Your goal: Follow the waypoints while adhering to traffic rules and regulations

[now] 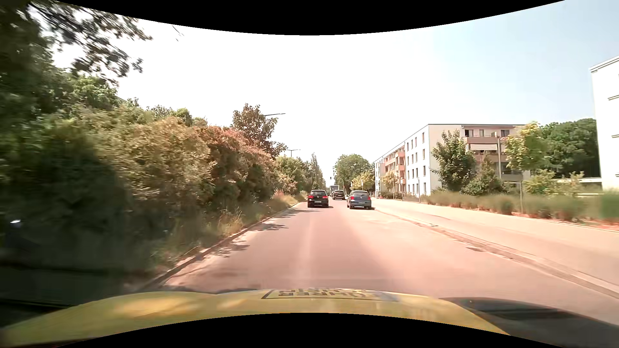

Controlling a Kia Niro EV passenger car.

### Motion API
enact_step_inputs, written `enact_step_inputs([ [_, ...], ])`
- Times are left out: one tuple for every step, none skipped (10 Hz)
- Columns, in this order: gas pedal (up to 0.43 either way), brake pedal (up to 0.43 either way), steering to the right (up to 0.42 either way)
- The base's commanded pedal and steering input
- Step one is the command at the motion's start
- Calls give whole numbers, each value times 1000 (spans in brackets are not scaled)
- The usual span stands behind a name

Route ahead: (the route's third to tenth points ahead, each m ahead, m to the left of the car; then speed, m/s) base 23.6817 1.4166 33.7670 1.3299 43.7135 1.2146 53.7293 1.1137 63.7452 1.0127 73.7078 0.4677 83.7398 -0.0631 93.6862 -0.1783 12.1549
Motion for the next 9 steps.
enact_step_inputs([
  [67, 0, 3],
  [67, 0, 3],
  [67, 0, 3],
  [67, 0, 3],
  [67, 0, 3],
  [67, 0, 3],
  [67, 0, 3],
  [67, 0, 2],
  [67, 0, 3],
])
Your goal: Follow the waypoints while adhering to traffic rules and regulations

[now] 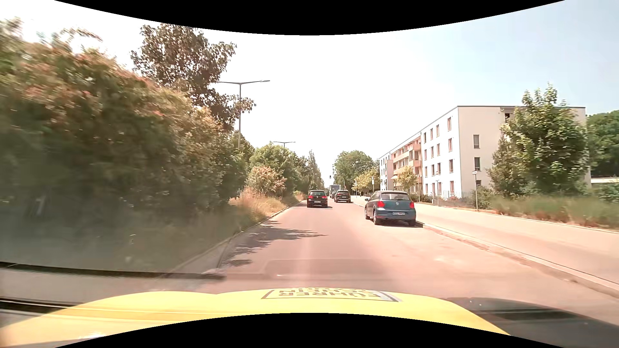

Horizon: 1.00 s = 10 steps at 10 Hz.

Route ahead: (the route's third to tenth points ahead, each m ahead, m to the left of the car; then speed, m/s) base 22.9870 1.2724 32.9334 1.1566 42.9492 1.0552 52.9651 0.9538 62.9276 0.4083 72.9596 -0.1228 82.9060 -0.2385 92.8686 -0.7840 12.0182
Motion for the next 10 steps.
enact_step_inputs([
  [67, 0, 3],
  [67, 0, 3],
  [67, 0, 2],
  [67, 0, 2],
  [67, 0, 1],
  [67, 0, 1],
  [67, 0, 1],
  [67, 0, 1],
  [67, 0, 1],
  [67, 0, 3],
])
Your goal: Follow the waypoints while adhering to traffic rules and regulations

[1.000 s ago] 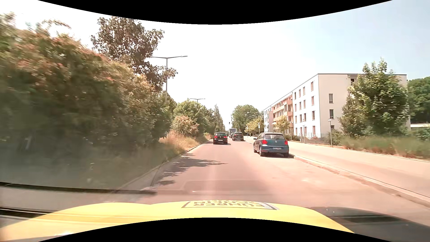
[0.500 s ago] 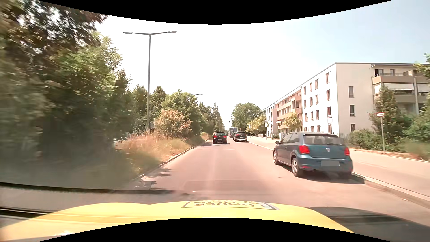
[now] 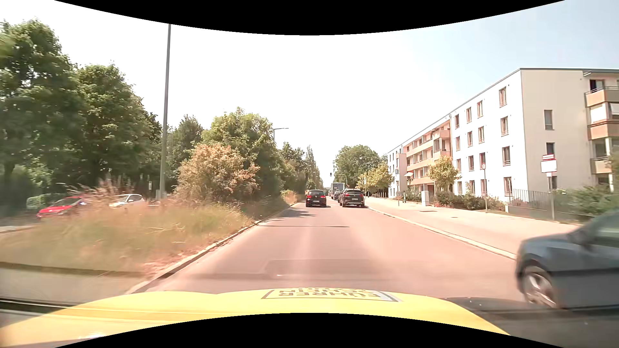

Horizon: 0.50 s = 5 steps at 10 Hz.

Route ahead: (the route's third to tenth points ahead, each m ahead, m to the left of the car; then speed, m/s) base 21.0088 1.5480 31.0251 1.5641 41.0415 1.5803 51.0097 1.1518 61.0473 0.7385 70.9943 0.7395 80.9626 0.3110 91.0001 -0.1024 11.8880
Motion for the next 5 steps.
enact_step_inputs([
  [79, 0, 4],
  [87, 0, 4],
  [87, 0, 4],
  [98, 0, 0],
  [98, 0, -8],
])
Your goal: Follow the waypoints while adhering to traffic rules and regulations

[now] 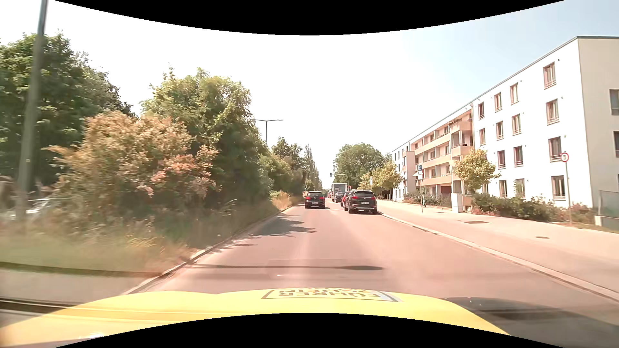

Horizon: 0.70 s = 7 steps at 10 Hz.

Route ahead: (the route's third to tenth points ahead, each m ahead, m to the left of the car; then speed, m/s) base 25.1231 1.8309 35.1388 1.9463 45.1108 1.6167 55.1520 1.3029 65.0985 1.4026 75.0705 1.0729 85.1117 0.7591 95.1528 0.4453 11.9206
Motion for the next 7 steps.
enact_step_inputs([
  [98, 0, -10],
  [98, 0, -10],
  [98, 0, -10],
  [98, 0, -10],
  [98, 0, -10],
  [98, 0, -10],
  [98, 0, -9],
])
